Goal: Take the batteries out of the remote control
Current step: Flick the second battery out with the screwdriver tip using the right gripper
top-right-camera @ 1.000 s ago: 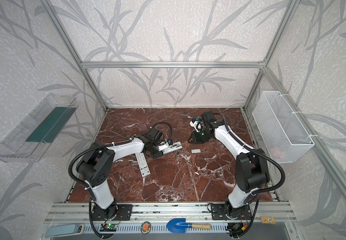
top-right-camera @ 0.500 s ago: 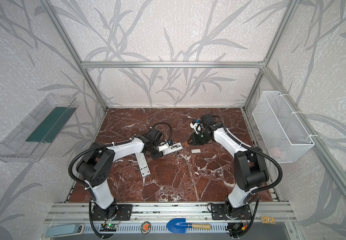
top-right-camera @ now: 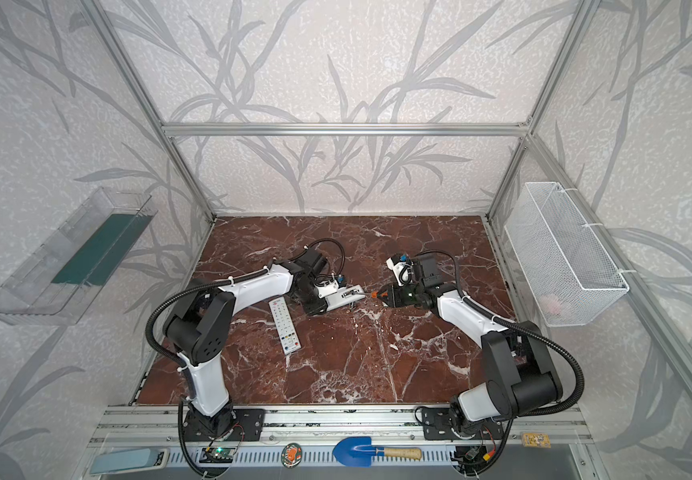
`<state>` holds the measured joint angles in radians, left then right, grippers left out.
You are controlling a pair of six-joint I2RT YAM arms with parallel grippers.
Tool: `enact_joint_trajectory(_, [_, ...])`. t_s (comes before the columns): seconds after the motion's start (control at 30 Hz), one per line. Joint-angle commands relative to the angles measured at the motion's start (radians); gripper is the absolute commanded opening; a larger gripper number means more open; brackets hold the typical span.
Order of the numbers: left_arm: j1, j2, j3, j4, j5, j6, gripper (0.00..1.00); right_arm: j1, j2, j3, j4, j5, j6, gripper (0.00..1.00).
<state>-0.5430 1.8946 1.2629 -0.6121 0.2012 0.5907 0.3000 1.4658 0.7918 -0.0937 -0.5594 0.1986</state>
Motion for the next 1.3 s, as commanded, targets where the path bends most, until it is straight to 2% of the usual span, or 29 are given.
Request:
enact_joint_trajectory(0.0, [-0.023, 0.013, 0.045, -0.112, 0.21, 0.045, 0.0, 0.008, 0.016, -0.064, 0.074, 0.095, -0.001, 0.0])
enact_joint_trajectory(0.17, [-0.019, 0.045, 0.096, -0.195, 0.29, 0.042, 0.0, 0.008, 0.021, -0.094, 0.11, 0.074, -0.014, 0.0])
enact_joint_trajectory(0.3, [-0.019, 0.046, 0.088, -0.205, 0.274, 0.041, 0.0, 0.008, -0.003, -0.095, 0.082, 0.076, -0.033, 0.0])
enact_joint_trajectory(0.43, [-0.019, 0.031, 0.062, -0.182, 0.203, 0.032, 0.0, 0.008, -0.06, -0.074, -0.006, 0.071, -0.066, 0.0])
enact_joint_trajectory(0.57, [-0.019, 0.028, 0.053, -0.143, 0.076, -0.021, 0.0, -0.008, -0.157, 0.001, -0.098, 0.081, -0.021, 0.0])
enact_joint_trajectory(0.67, [-0.019, 0.023, 0.049, -0.098, 0.013, -0.053, 0.0, -0.032, -0.188, 0.082, -0.139, 0.197, 0.024, 0.0])
enact_joint_trajectory(0.73, [-0.018, 0.018, 0.047, -0.06, -0.029, -0.079, 0.0, -0.071, -0.16, 0.143, -0.172, 0.224, 0.033, 0.0])
enact_joint_trajectory(0.83, [-0.018, 0.012, 0.057, -0.027, -0.063, -0.098, 0.06, -0.13, -0.073, 0.249, -0.282, 0.279, 0.036, 0.0])
enact_joint_trajectory(0.93, [-0.017, 0.013, 0.082, -0.027, -0.056, -0.098, 0.08, -0.171, 0.008, 0.342, -0.374, 0.278, 0.024, 0.0])
enact_joint_trajectory(1.07, [-0.015, 0.031, 0.136, -0.061, -0.062, -0.09, 0.13, -0.173, 0.058, 0.364, -0.363, 0.263, 0.007, 0.0])
enact_joint_trajectory(1.17, [-0.015, 0.048, 0.145, -0.067, -0.076, -0.076, 0.25, -0.173, 0.091, 0.354, -0.34, 0.254, 0.011, 0.0])
enact_joint_trajectory(1.27, [-0.014, 0.045, 0.137, -0.065, -0.074, -0.077, 0.42, -0.173, 0.116, 0.351, -0.332, 0.227, 0.018, 0.0])
